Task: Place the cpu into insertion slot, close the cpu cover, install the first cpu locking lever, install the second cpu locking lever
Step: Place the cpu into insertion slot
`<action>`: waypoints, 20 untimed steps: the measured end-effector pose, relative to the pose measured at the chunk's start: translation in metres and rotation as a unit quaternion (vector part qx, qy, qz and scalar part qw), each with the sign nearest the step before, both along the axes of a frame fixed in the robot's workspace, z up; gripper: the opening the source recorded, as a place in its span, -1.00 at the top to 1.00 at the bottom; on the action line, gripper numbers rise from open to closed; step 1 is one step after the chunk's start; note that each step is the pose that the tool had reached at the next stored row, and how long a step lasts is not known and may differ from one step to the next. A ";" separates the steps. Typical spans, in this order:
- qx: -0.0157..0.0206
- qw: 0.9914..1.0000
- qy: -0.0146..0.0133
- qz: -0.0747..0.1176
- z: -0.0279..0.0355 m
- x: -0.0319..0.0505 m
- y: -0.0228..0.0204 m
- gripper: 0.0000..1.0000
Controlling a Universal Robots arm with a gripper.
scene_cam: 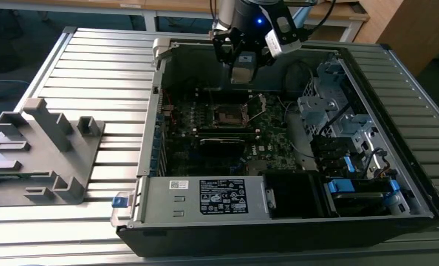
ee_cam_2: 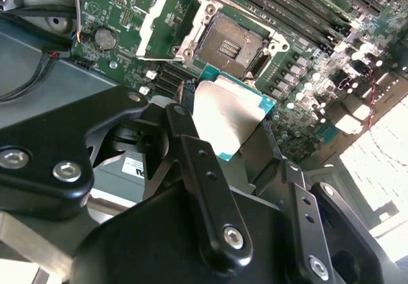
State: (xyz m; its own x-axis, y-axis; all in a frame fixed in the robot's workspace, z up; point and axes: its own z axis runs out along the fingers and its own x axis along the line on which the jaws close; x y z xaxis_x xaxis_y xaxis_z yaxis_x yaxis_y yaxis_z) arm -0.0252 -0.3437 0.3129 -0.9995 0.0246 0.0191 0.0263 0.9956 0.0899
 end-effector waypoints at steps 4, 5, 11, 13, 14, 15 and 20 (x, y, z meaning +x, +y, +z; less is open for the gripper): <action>0.000 1.000 0.000 0.000 -0.0018 0.0000 0.0000 -0.08; 0.000 1.000 0.000 0.000 -0.0027 0.0000 0.0000 -0.08; 0.000 1.000 0.000 0.000 -0.0034 0.0000 0.0000 -0.08; 0.000 1.000 0.000 0.000 -0.0038 0.0000 0.0000 -0.08; 0.000 1.000 0.000 0.000 -0.0048 0.0000 0.0000 -0.08; 0.000 1.000 0.000 0.000 -0.0060 0.0000 0.0000 -0.08; 0.000 1.000 0.000 0.000 -0.0085 0.0000 0.0000 -0.08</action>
